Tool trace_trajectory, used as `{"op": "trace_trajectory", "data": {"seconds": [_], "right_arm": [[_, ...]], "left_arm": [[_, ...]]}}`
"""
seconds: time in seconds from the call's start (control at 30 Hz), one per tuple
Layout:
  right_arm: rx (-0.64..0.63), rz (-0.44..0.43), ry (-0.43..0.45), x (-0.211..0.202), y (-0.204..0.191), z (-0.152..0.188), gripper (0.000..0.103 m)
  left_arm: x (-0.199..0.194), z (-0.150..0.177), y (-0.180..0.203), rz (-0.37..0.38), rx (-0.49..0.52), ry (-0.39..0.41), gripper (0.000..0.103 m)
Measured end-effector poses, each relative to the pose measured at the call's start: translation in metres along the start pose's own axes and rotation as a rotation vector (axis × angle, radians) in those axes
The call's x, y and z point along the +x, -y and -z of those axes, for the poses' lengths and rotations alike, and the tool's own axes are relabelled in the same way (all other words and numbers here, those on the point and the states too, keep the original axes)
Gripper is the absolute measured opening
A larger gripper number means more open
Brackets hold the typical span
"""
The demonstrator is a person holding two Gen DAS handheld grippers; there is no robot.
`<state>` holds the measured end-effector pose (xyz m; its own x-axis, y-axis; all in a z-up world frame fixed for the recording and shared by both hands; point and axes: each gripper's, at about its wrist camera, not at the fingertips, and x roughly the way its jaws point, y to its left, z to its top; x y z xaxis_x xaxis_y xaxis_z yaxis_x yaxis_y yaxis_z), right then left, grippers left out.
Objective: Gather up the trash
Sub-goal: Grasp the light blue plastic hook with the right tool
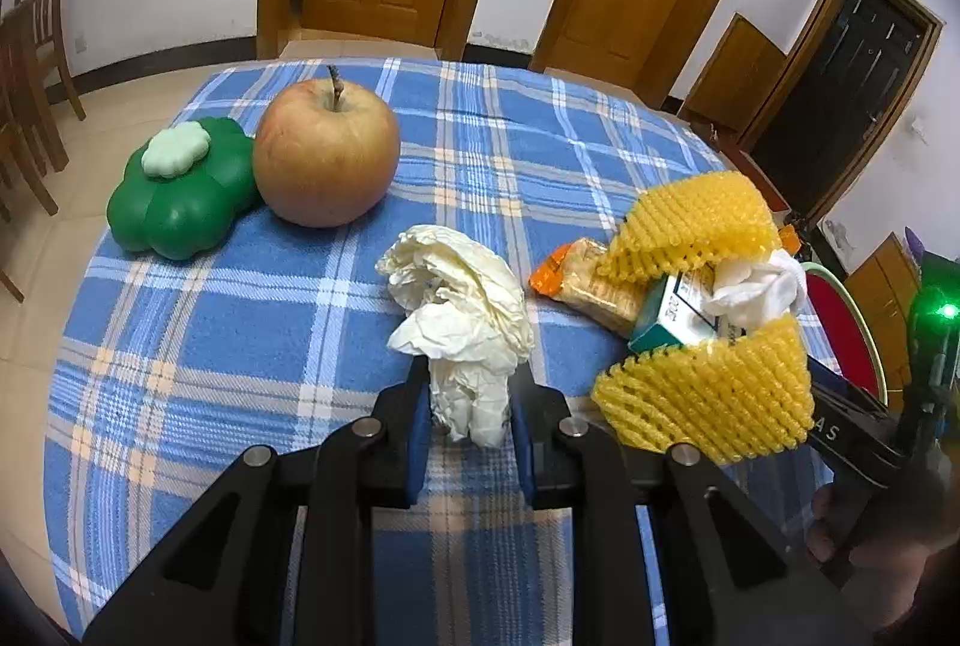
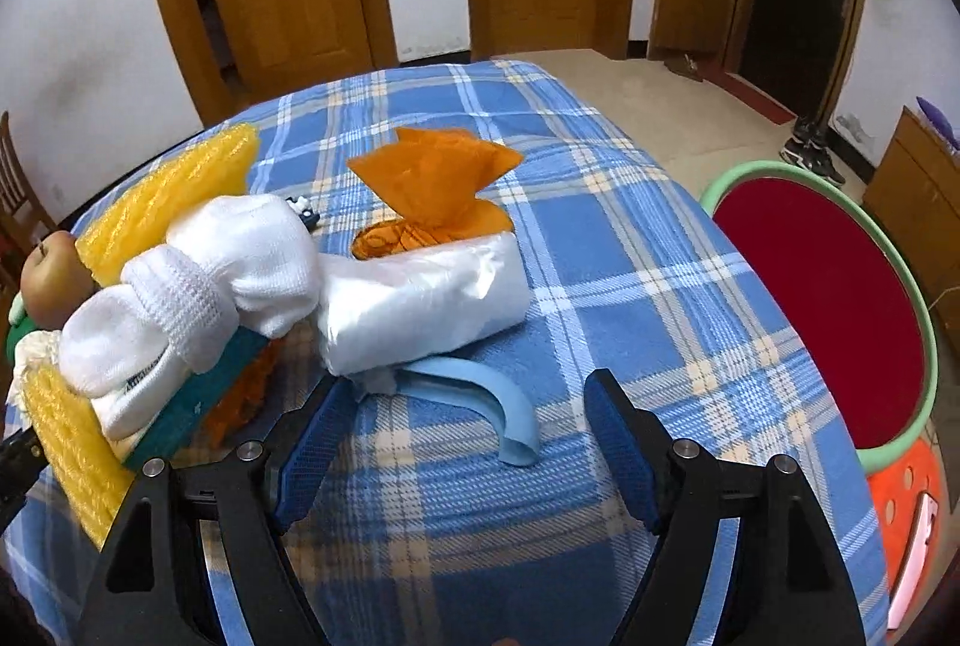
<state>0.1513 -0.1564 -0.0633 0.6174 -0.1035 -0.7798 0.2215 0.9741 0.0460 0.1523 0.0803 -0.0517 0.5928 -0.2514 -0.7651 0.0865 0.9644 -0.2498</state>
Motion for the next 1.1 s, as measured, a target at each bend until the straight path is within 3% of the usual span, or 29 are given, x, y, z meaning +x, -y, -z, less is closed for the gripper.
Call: {"op": "trace_trajectory", "data": {"seconds": [0.33, 0.37, 0.4, 0.67, 0.77, 1.1], "right_arm": [[-0.013, 0.016, -0.008, 0.01, -0.012, -0.007, 0.08], [-0.012, 0.014, -0.007, 0.01, -0.011, -0.007, 0.08], [-0.015, 0.016, -0.004, 0.009, -0.01, -0.006, 0.072], [-0.039, -0.05, -0.006, -0.011, -0.004, 0.014, 0.07], [-0.005, -0.1, -0.03, -0.024, 0.005, 0.023, 0.071], [0.079, -0.161, -0.043, -0.059, 0.045, 0.049, 0.071]], "left_arm": [[-0.011, 0.0, 0.009, 0.009, 0.032, 0.054, 0.022], [-0.012, 0.0, 0.009, 0.012, 0.031, 0.053, 0.022], [-0.012, 0.0, 0.01, 0.013, 0.029, 0.054, 0.022], [-0.028, 0.0, 0.018, 0.003, 0.049, 0.112, 0.022], [-0.039, 0.0, 0.023, -0.02, 0.057, 0.137, 0.022], [-0.076, 0.017, 0.046, 0.001, 0.069, 0.157, 0.022]]}}
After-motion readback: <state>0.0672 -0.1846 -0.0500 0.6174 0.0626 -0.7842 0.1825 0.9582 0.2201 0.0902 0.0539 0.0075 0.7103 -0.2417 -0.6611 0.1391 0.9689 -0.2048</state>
